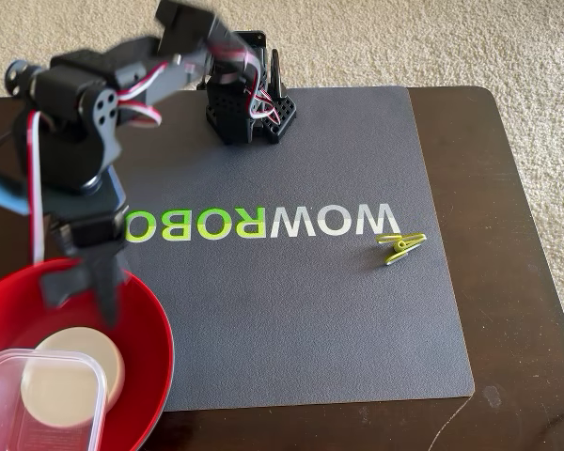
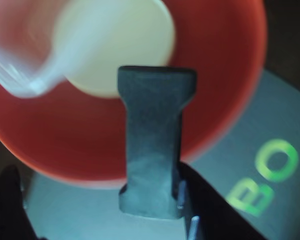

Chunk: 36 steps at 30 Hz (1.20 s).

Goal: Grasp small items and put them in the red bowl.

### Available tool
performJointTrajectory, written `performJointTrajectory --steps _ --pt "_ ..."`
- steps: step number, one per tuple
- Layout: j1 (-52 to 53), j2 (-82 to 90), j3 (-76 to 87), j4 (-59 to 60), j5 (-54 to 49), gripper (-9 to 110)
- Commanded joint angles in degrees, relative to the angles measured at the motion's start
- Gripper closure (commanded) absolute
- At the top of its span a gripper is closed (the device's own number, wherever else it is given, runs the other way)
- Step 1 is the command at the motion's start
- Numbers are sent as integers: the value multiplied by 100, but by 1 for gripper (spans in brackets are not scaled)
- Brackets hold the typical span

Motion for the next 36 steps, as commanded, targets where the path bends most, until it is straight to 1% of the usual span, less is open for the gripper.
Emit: performJointTrajectory --steps 1,4,6,7,10,11,14,19,20,22,24,26,29,32,34,36 --pt "308 809 738 53 97 60" --pt "501 1046 1125 62 149 59" --pt "650 1002 976 62 149 59" --pt "694 791 738 62 123 59" --pt "826 185 -826 62 -53 59" --pt "835 62 -1125 53 -53 59" --pt "773 -396 -1354 53 -35 60" --pt "809 -255 -1143 53 35 61" --pt "809 -536 -1037 62 44 63" --pt "905 -308 -1529 62 -105 63" --pt "782 -202 -879 62 -79 64" --pt "870 -457 -2004 53 -290 65" --pt "1028 -1239 -2355 26 -70 65" --pt "1257 -2250 -3964 9 44 65" --pt "1283 -2505 -4166 0 176 65" --pt "1274 -3023 -4904 -9 220 65"
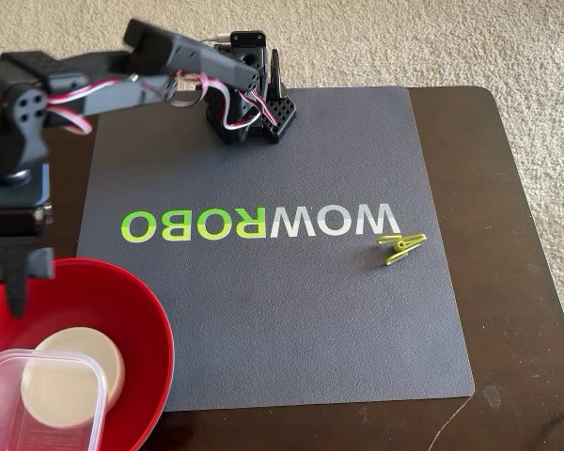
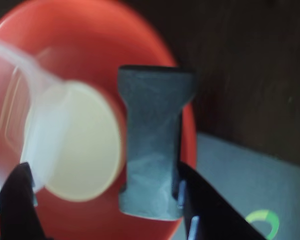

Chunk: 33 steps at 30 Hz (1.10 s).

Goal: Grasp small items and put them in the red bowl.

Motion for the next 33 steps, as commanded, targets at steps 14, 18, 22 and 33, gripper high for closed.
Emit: performJointTrajectory --steps 14,18,22,33 --pt "-580 -1819 -1846 26 -281 64" --pt "-756 -773 -193 26 -352 64" --pt "-1230 1397 2865 9 -290 64" --pt "-1020 3735 6152 9 -26 65"
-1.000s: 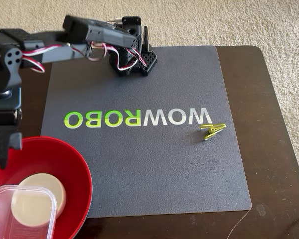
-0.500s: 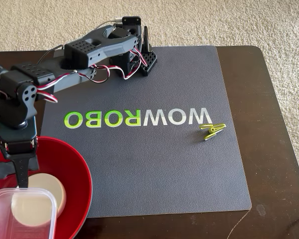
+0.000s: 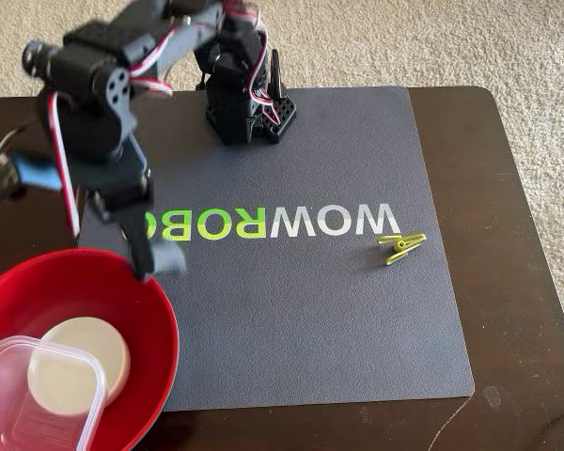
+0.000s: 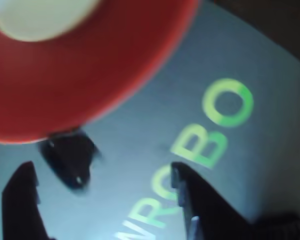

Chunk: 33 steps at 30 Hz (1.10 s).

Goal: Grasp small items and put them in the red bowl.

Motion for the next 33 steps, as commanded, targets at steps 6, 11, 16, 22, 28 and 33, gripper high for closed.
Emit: performJointTrajectory --steps 6,11,16,22,28,33 --pt "-264 1020 334 18 -158 65" --pt "-554 1037 1354 -9 167 66" --pt "-686 659 1942 -290 255 68" --pt "-650 -149 2197 -791 185 72" --pt "-800 -773 2206 -1160 88 75" --pt "-844 -923 2558 -1248 26 85"
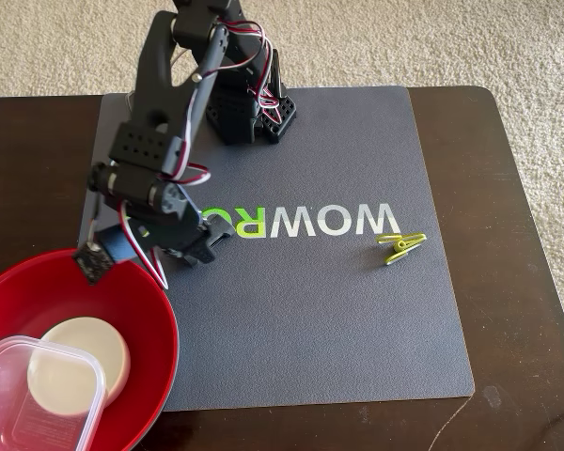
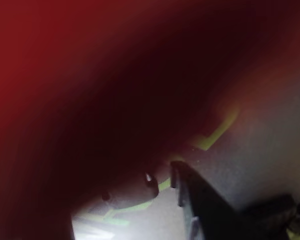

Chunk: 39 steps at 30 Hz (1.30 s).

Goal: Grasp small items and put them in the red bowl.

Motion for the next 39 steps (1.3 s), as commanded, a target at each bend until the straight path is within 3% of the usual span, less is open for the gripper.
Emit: performJointTrajectory --steps 1,5,11,22,26,32,39 --pt "-26 -53 141 -53 -62 88" --pt "-26 -88 141 -123 -167 102" --pt "-149 413 141 -62 -237 102" --pt "-290 3507 -97 466 -79 102" --pt "501 2751 -1591 466 -26 102" --pt "1406 -211 -5959 1169 -132 102" --pt "1529 -1222 -7189 1151 -316 102"
